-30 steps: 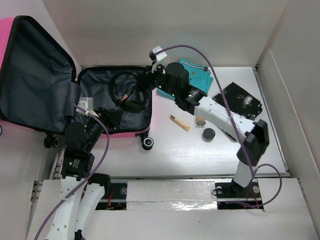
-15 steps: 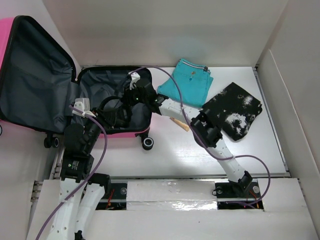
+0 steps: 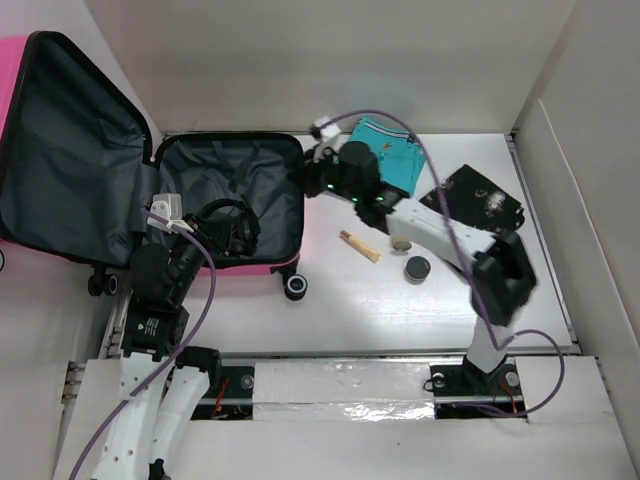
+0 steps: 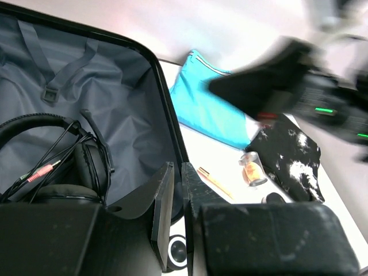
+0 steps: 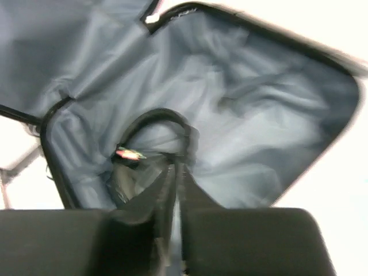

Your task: Pack the luggage

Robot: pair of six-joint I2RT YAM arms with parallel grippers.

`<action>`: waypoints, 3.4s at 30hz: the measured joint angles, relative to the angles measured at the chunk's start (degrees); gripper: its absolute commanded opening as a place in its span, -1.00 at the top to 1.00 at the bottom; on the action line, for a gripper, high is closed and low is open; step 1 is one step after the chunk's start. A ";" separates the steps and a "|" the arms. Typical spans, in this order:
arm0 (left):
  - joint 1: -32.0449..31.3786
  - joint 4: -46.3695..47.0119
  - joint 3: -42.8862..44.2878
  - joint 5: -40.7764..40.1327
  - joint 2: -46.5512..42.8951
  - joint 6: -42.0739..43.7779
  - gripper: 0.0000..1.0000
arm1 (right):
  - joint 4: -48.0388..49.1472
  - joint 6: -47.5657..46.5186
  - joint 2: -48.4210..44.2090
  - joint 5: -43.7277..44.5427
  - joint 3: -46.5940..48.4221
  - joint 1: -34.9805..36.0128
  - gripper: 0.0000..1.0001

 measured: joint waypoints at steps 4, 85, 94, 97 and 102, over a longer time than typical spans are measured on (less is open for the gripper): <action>0.00 0.04 0.00 0.61 0.00 0.02 0.83 | 3.26 -3.30 -15.58 2.58 -17.31 -4.81 0.87; -0.17 0.48 -0.02 4.63 -0.35 0.28 0.13 | -5.11 -1.03 -17.68 15.93 -43.08 -24.81 -0.31; -0.17 0.57 -0.02 4.90 0.11 0.28 0.13 | -5.27 -0.85 -13.29 13.38 -43.06 -24.48 0.06; -0.17 0.57 -0.02 5.01 0.11 0.28 0.13 | -5.14 -0.57 -13.29 12.26 -43.01 -24.44 0.17; -0.17 0.59 -0.02 5.29 0.11 0.26 0.13 | -5.55 0.07 -16.02 11.34 -43.01 -22.67 0.18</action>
